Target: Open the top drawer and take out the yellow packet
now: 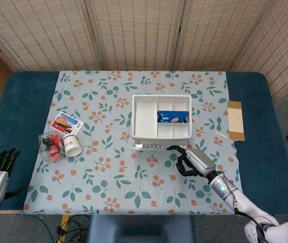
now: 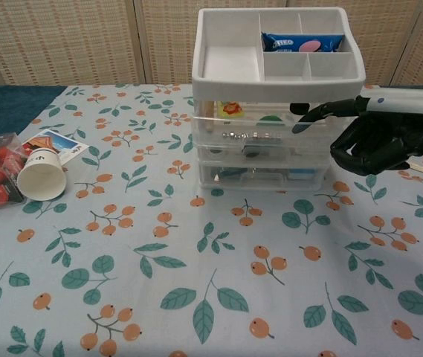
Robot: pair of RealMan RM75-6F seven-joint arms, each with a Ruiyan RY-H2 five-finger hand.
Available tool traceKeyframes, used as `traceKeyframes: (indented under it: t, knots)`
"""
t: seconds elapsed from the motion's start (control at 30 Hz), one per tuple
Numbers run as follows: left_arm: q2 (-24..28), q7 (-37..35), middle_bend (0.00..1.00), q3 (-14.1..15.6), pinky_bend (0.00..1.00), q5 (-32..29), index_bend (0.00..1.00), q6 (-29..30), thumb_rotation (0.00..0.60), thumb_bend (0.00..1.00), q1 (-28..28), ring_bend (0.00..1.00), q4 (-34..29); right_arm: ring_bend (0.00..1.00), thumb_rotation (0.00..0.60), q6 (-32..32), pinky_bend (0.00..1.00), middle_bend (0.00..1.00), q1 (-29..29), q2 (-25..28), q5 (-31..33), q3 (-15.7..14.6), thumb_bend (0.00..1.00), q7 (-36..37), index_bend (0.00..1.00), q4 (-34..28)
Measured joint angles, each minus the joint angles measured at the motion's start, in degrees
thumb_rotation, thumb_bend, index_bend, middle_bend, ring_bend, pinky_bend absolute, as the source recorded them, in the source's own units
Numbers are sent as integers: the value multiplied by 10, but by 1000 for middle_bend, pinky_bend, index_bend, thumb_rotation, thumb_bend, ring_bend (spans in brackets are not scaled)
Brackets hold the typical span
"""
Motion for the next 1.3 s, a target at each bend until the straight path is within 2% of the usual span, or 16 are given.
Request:
traceKeyframes:
  t: [0.47, 1.3]
  knots:
    - [-1, 4, 62, 1, 74, 0, 69, -1, 600, 187, -1, 29, -2, 936, 600, 22, 879, 763, -17, 8, -35, -9, 598, 20, 200, -7]
    - [1, 10, 62, 2, 74, 0, 69, 0, 600, 187, -1, 28, -7, 940, 600, 40, 879, 768, -41, 38, -105, -50, 599, 29, 200, -42]
